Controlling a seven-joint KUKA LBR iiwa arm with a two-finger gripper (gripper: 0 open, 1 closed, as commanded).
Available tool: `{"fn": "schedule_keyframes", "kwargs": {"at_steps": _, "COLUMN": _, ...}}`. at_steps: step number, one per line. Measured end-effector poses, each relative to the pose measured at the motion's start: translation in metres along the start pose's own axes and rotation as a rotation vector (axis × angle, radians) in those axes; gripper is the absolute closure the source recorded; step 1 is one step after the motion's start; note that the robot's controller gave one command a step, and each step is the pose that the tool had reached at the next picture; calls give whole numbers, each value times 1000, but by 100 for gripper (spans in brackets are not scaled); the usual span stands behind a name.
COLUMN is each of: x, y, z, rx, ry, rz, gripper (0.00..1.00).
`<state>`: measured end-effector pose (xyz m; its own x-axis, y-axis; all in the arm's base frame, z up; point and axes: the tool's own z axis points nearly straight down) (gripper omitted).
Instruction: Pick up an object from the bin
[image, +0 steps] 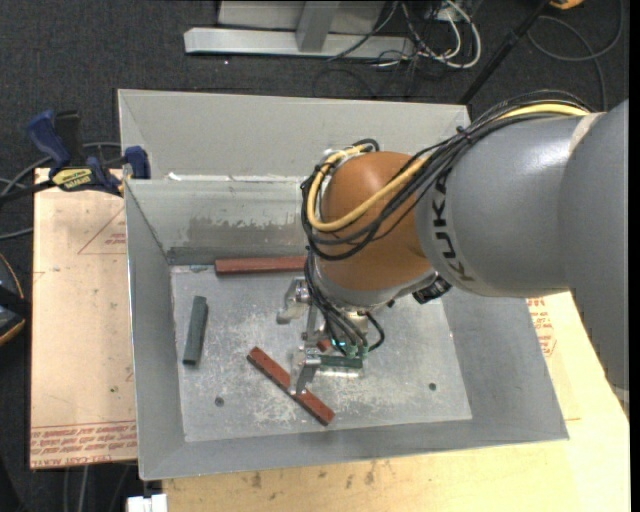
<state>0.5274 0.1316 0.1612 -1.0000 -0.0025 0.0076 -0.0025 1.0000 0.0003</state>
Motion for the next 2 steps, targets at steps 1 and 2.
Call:
{"fn": "schedule_keyframes", "kwargs": {"at_steps": 1, "x": -2, "y": -1, "z": -3, "rx": -1, "ry": -7, "rz": 2, "gripper": 0}}
{"fn": "schedule_keyframes", "kwargs": {"at_steps": 2, "x": -16, "y": -14, "z": 78, "rx": -8, "ry": -19, "rz": 168, "gripper": 100}}
